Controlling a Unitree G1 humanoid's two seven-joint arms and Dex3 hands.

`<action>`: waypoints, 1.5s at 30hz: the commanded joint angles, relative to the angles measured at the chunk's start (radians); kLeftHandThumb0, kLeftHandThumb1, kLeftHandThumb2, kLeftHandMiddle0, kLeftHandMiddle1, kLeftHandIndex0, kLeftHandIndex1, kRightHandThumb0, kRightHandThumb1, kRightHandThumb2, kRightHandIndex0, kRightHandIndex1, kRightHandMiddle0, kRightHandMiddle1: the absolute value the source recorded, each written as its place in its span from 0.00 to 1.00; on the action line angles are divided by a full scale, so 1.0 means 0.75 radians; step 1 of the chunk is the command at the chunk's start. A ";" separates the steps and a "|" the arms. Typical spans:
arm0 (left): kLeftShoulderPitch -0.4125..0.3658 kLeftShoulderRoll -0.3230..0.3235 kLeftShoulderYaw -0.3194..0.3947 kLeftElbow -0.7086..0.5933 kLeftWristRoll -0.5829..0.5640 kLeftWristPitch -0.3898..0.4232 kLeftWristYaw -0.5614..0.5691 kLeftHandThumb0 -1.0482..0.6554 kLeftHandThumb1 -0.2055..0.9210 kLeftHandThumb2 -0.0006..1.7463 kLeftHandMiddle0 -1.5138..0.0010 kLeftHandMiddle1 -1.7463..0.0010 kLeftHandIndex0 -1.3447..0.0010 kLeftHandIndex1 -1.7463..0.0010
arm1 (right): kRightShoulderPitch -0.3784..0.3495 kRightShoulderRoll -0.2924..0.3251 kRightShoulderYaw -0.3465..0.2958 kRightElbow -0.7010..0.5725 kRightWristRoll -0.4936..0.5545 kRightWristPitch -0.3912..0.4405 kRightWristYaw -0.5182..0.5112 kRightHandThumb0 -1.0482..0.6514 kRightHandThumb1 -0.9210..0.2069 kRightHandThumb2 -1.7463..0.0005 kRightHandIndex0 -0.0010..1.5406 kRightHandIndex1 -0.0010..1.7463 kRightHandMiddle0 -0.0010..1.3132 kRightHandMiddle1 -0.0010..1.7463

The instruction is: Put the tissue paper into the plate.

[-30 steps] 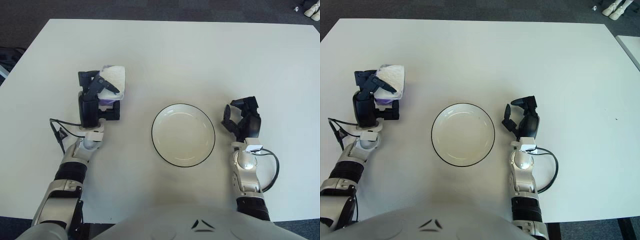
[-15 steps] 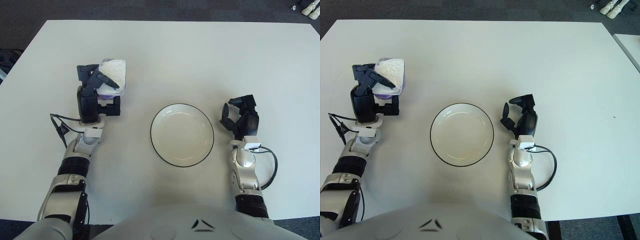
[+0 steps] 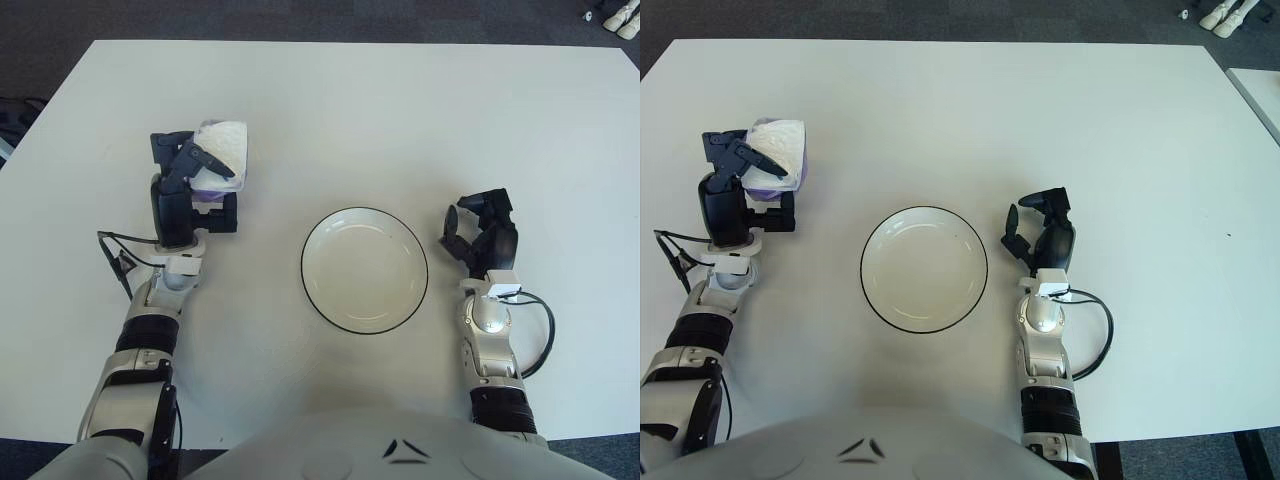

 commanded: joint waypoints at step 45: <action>-0.542 0.080 -0.525 -0.546 -0.308 0.395 -1.161 0.61 0.34 0.85 0.60 0.00 0.56 0.00 | 0.051 0.034 -0.030 0.313 0.026 -0.032 -0.035 0.34 0.50 0.27 0.33 0.80 0.43 1.00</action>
